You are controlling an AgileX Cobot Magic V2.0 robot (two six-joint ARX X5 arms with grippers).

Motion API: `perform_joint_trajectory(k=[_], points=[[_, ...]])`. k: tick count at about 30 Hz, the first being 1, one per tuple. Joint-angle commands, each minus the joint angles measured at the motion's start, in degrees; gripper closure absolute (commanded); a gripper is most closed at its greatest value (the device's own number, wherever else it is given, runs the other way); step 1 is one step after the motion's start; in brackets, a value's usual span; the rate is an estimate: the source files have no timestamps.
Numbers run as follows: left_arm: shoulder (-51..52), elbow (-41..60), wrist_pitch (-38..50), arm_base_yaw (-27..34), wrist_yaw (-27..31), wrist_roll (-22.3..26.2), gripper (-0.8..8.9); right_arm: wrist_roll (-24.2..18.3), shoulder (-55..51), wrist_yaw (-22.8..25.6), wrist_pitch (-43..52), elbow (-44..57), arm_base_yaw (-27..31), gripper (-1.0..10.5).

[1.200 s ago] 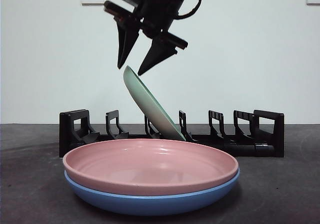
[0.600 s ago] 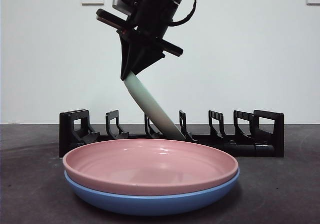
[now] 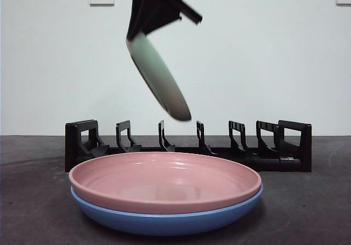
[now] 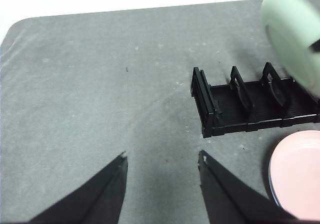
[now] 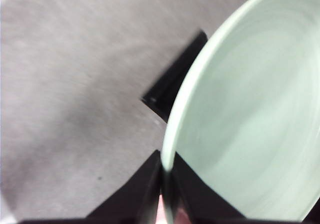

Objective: Place the plate

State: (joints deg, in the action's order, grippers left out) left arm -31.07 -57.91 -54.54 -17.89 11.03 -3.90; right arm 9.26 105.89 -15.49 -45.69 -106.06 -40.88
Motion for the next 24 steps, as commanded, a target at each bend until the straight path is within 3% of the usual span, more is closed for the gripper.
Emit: perform_joint_trajectory(k=[1, 5, 10, 14, 24], points=[[-0.24, -1.07, 0.94, -0.11, -0.09, -0.07, 5.9, -2.25, -2.29, -0.81, 0.26, -1.66, -0.98, 9.3], [-0.31, -1.07, 3.19, -0.11, -0.09, -0.24, 5.9, -3.87, -7.61, -0.44, -1.31, -1.66, -2.97, 9.3], [-0.31, -1.07, 4.17, -0.11, -0.09, -1.44, 5.9, -6.73, -12.55, 5.57, -3.63, -1.62, -6.4, 9.3], [-0.31, -1.07, 4.55, -0.11, -0.09, -1.73, 5.9, -6.75, -15.37, 5.79, -6.16, 0.13, -8.72, 9.3], [-0.31, -1.07, 4.72, -0.11, -0.09, -1.77, 5.91, -6.71, -29.49, 18.6, 1.42, 21.0, -22.01, 9.3]])
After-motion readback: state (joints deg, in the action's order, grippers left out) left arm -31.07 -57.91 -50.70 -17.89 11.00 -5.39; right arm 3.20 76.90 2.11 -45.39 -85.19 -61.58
